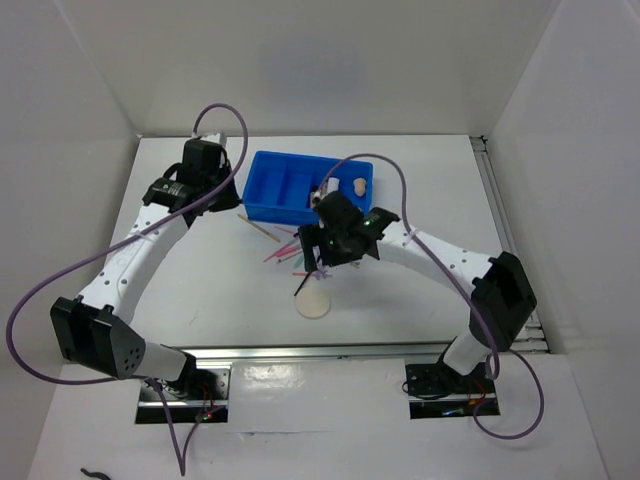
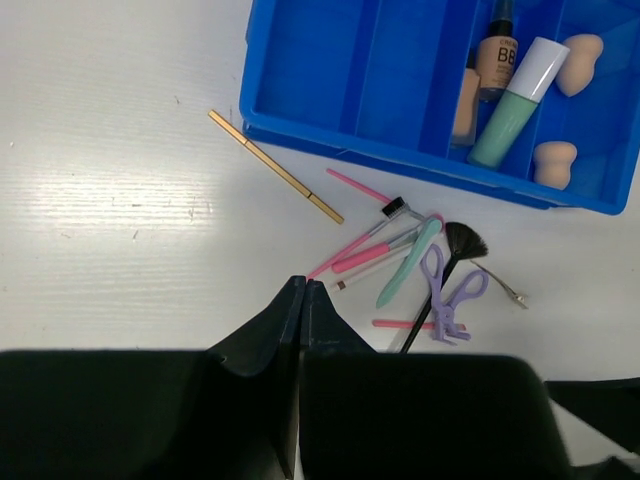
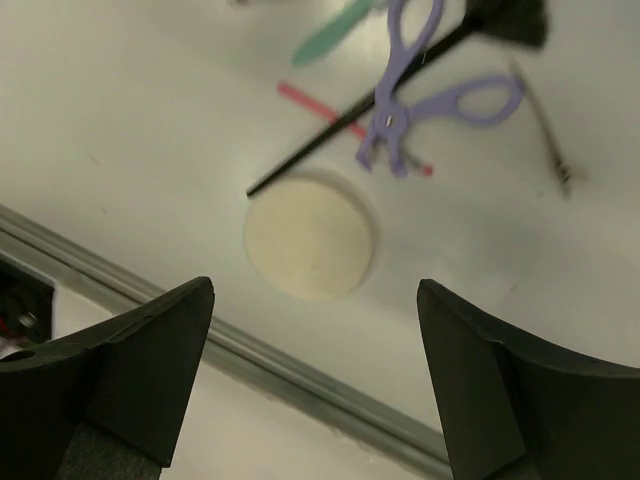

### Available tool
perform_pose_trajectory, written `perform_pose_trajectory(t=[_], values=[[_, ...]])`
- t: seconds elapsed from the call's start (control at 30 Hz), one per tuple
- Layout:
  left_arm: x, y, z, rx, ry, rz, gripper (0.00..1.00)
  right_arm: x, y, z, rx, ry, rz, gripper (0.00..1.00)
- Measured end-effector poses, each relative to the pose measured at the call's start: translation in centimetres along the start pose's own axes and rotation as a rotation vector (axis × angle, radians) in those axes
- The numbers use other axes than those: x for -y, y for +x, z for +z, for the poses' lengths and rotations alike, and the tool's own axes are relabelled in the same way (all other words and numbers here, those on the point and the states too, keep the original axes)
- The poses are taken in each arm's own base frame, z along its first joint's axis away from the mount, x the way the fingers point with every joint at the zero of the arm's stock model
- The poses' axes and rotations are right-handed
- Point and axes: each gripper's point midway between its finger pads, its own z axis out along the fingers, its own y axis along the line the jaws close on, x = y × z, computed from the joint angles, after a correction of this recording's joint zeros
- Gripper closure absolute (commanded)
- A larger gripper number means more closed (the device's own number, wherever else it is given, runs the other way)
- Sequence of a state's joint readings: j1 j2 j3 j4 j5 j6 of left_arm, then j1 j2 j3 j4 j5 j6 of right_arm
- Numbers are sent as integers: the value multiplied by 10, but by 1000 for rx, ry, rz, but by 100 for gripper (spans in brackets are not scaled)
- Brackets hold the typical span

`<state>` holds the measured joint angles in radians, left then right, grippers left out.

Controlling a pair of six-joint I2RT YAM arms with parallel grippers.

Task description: Organize the makeup

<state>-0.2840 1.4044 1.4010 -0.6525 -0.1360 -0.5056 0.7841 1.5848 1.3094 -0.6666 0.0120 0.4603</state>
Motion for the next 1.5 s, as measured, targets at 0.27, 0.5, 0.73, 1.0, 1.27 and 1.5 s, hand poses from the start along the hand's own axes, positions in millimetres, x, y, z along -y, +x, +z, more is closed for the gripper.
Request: perform_pose_trajectory(t=[0.27, 0.5, 0.73, 1.0, 1.27, 1.5], values=[[-1, 14, 3, -38, 7, -18, 88, 1, 72, 29, -201, 9, -36, 15], [0, 16, 4, -41, 13, -19, 88, 10, 108, 53, -305, -4, -30, 25], [-4, 25, 7, -65, 5, -17, 88, 16, 123, 70, -343, -6, -24, 37], [-3, 25, 7, -67, 10, -18, 88, 17, 118, 81, -325, -14, 6, 97], [-2, 27, 14, -77, 9, -17, 90, 32, 113, 69, -312, 68, 25, 100], [0, 29, 20, -88, 16, -17, 90, 46, 77, 29, -238, 161, 12, 100]])
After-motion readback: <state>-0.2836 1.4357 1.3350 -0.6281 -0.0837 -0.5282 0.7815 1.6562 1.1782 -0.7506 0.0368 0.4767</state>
